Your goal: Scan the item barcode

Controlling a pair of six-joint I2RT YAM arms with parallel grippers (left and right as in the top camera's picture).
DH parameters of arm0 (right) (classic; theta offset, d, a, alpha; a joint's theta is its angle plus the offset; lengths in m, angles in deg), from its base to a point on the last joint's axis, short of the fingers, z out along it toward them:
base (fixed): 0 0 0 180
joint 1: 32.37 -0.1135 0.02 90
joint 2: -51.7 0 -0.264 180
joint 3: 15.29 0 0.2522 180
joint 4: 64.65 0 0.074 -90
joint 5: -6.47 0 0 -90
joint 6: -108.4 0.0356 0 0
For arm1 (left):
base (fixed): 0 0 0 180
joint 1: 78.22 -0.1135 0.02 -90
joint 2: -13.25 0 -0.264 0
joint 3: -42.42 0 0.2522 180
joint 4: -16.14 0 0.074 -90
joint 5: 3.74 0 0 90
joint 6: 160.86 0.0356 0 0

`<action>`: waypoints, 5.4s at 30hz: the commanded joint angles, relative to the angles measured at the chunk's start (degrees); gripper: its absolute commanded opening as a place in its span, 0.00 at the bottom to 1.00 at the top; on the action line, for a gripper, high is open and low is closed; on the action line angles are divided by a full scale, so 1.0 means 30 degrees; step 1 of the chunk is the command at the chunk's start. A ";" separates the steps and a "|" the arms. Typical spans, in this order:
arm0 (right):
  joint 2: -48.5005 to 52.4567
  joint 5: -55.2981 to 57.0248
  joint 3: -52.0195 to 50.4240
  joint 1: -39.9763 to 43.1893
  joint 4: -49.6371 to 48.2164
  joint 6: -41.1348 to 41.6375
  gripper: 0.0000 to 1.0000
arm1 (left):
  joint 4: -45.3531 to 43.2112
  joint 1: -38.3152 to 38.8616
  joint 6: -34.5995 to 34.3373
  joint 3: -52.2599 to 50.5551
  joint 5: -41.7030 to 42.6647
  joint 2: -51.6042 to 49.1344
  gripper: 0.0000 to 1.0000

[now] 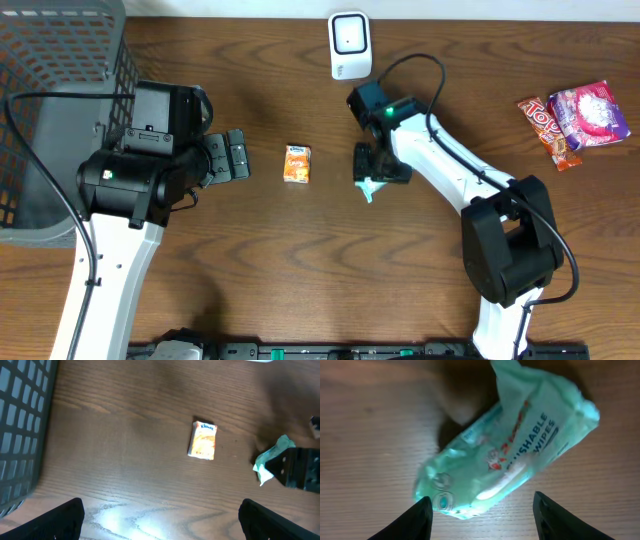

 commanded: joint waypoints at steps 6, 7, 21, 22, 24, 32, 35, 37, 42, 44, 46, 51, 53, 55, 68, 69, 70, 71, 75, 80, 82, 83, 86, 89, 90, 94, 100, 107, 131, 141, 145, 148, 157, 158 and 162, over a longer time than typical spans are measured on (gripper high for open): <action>-0.0321 0.0379 -0.0474 0.0044 -0.0233 -0.0124 0.62 | 0.0036 -0.0022 0.0109 -0.0029 -0.0248 -0.0036 0.98; -0.0321 0.0423 -0.0474 0.0044 -0.0393 -0.0729 0.63 | 0.0036 -0.0022 0.0109 -0.0029 -0.0248 -0.0036 0.98; -0.0328 0.1013 -0.0415 0.0925 0.0270 -0.3439 0.72 | 0.0036 -0.0022 0.0109 -0.0029 -0.0248 -0.0036 0.98; -0.0328 0.0816 -0.0415 0.0962 0.0291 -0.3439 0.72 | 0.0036 -0.0022 0.0109 -0.0029 -0.0248 -0.0036 0.98; -0.0328 0.0415 -0.0386 0.1042 0.0342 -0.3439 0.72 | 0.0036 -0.0022 0.0109 -0.0029 -0.0248 -0.0036 0.98; -0.0328 -0.0029 0.0940 0.1086 0.2106 -0.3439 0.75 | 0.0036 -0.0022 0.0109 -0.0029 -0.0248 -0.0036 0.98; -0.0328 -0.0022 0.1399 0.1107 0.2135 -0.3432 0.75 | 0.0036 -0.0022 0.0117 -0.0029 -0.0248 -0.0036 0.98; -0.0328 -0.0029 0.1530 0.1100 0.1836 -0.3169 0.76 | 0.0036 -0.0022 0.0109 -0.0029 -0.0248 -0.0036 0.98; -0.0328 -0.1610 0.1530 0.1013 0.0488 -0.2448 0.75 | 0.0036 -0.0022 0.0109 -0.0029 -0.0248 -0.0036 0.98; -0.0328 -0.1647 0.1530 0.0831 0.0022 -0.2448 0.75 | 0.0036 -0.0022 0.0109 -0.0029 -0.0248 -0.0036 0.98; -0.0328 -0.1319 0.1523 0.0597 -0.0138 -0.2514 0.75 | 0.0036 -0.0022 0.0109 -0.0029 -0.0248 -0.0036 0.98; -0.0321 0.0430 0.1362 -0.0015 0.0095 -0.2514 0.77 | 0.0036 -0.0022 0.0109 -0.0029 -0.0248 -0.0036 0.98; -0.0321 0.1552 0.1064 -0.0321 0.0087 -0.2492 0.78 | 0.0036 -0.0022 0.0109 -0.0029 -0.0248 -0.0036 0.98; -0.0321 0.2477 0.0736 -0.0612 0.0058 -0.2426 0.78 | 0.0036 -0.0022 0.0117 -0.0029 -0.0248 -0.0036 0.98; -0.0306 0.6324 -0.1005 -0.1909 -0.1333 -0.1231 0.72 | 0.0036 -0.0022 0.0117 -0.0029 -0.0248 -0.0036 0.98; -0.0306 0.6827 -0.1392 -0.1909 -0.1581 -0.0969 0.73 | 0.0036 -0.0022 0.0109 -0.0029 -0.0248 -0.0036 0.98; -0.0306 0.7176 -0.1778 -0.1909 -0.1880 -0.0852 0.74 | 0.0036 -0.0022 0.0117 -0.0029 -0.0248 -0.0036 0.98; -0.0306 0.7235 -0.1989 -0.1909 -0.2084 -0.0860 0.74 | 0.0036 -0.0022 0.0109 -0.0029 -0.0248 -0.0036 0.98; -0.0306 0.7220 -0.2863 -0.1909 -0.3191 -0.0867 0.75 | 0.0036 -0.0022 0.0109 -0.0029 -0.0248 -0.0036 0.98; -0.0306 0.7198 -0.3104 -0.1909 -0.3534 -0.0852 0.70 | 0.0036 -0.0022 0.0109 -0.0029 -0.0248 -0.0036 0.98; -0.0313 0.7082 -0.3096 -0.1909 -0.3665 -0.0852 0.63 | 0.0036 -0.0022 0.0109 -0.0029 -0.0248 -0.0036 0.98; -0.0313 0.6965 -0.3096 -0.1909 -0.3738 -0.0852 0.60 | 0.0036 -0.0022 0.0109 -0.0029 -0.0248 -0.0036 0.98; -0.0313 0.6856 -0.3096 -0.1902 -0.3803 -0.0860 0.56 | 0.0036 -0.0022 0.0117 -0.0029 -0.0248 -0.0036 0.98; -0.0313 0.6448 -0.3096 -0.1880 -0.3796 -0.0867 0.40 | 0.0036 -0.0022 0.0109 -0.0029 -0.0248 -0.0036 0.98; -0.0321 0.6135 -0.3053 -0.1865 -0.3781 -0.0874 0.35 | 0.0036 -0.0022 0.0109 -0.0029 -0.0248 -0.0036 0.98; -0.0335 0.4626 -0.2623 -0.1683 -0.3541 -0.1013 0.10 | 0.0036 -0.0022 0.0117 -0.0029 -0.0248 -0.0036 0.98; -0.0408 0.1239 -0.0583 -0.0670 -0.2098 -0.1909 0.01 | 0.0036 -0.0022 0.0109 -0.0029 -0.0248 -0.0036 0.98; -0.0393 -0.7271 0.0401 0.1625 -0.2127 -0.3920 0.01 | 0.0036 -0.0022 0.0109 -0.0029 -0.0248 -0.0036 0.98; -0.0342 -1.9227 -0.5814 0.9333 -0.6091 -0.4787 0.01 | 0.0036 -0.0022 0.0109 -0.0029 -0.0248 -0.0036 0.98; -0.0401 -1.9220 -0.5581 0.9173 -0.6120 -0.4962 0.01 | 0.0036 -0.0022 0.0109 -0.0029 -0.0248 -0.0036 0.98; -0.0699 -1.9045 -0.4699 0.9005 -0.5523 -0.5100 0.01 | 0.0036 -0.0022 0.0109 -0.0029 -0.0248 -0.0036 0.98; -0.1071 -1.7675 -0.3650 0.8619 -0.4677 -0.5100 0.04 | 0.0036 -0.0022 0.0117 -0.0029 -0.0248 -0.0036 0.98; -0.1836 -0.8816 -0.1005 0.4911 -0.2040 -0.6171 0.55 | 0.0036 -0.0022 0.0109 -0.0029 -0.0248 -0.0036 0.98; -0.1836 -0.7847 -0.1005 0.4393 -0.2062 -0.6171 0.63 | 0.0036 -0.0022 0.0109 -0.0029 -0.0248 -0.0036 0.98; -0.1836 -0.4320 -0.1005 0.2514 -0.2106 -0.6164 0.72 | 0.0036 -0.0022 0.0109 -0.0029 -0.0248 -0.0036 0.98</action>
